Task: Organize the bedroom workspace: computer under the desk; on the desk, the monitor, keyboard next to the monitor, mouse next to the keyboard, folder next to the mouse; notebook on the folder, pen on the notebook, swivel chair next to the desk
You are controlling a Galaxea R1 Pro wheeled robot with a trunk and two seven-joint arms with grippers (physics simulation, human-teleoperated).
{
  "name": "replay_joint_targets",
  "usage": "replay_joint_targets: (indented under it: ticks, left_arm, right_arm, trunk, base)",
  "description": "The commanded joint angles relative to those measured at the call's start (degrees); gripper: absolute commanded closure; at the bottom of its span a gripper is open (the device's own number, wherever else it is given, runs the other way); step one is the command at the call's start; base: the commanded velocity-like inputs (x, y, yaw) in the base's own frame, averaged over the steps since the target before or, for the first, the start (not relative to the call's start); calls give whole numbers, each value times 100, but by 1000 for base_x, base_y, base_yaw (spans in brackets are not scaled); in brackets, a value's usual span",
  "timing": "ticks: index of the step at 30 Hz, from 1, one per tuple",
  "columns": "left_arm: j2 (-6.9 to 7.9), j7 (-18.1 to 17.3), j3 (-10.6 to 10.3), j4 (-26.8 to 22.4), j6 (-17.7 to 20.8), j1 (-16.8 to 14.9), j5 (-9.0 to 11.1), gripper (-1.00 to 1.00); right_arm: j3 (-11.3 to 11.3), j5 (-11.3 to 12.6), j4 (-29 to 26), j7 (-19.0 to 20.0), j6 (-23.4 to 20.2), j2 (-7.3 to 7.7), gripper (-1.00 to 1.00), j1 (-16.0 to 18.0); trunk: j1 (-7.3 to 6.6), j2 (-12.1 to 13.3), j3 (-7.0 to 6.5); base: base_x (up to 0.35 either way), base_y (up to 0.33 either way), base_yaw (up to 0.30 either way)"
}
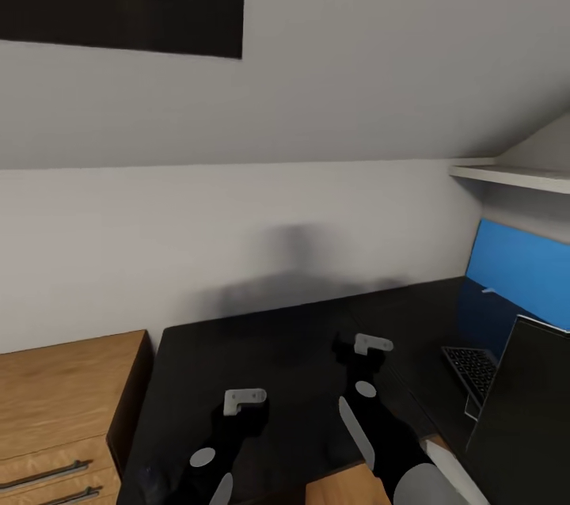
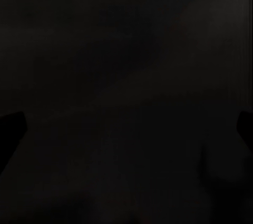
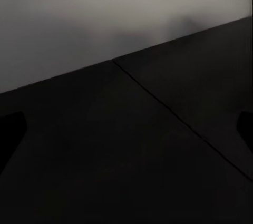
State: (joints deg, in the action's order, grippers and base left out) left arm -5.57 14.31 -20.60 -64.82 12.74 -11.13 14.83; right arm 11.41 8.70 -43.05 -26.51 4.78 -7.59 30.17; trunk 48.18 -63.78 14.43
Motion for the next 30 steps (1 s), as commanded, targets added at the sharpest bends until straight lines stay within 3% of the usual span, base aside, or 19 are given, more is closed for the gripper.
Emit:
replay_joint_targets:
  ticks: [1, 10, 30]
  left_arm:
    - [3, 46, -13, -11, 19, -3, 56, -100]
    - [9, 42, -14, -13, 18, -3, 61, -100]
    - [14, 46, -10, 3, 18, -3, 70, -100]
  right_arm:
    - [26, 61, 6, -29, 42, 3, -100, 7]
    - [46, 62, 7, -26, 41, -9, -100, 6]
    - [86, 61, 7, -29, 40, -32, -100, 6]
  trunk:
    - [1, -5, 3]
    - [1, -5, -22]
    - [1, -5, -24]
  base:
    - [0, 0, -219]
    - [0, 0, -168]
    - [0, 0, -10]
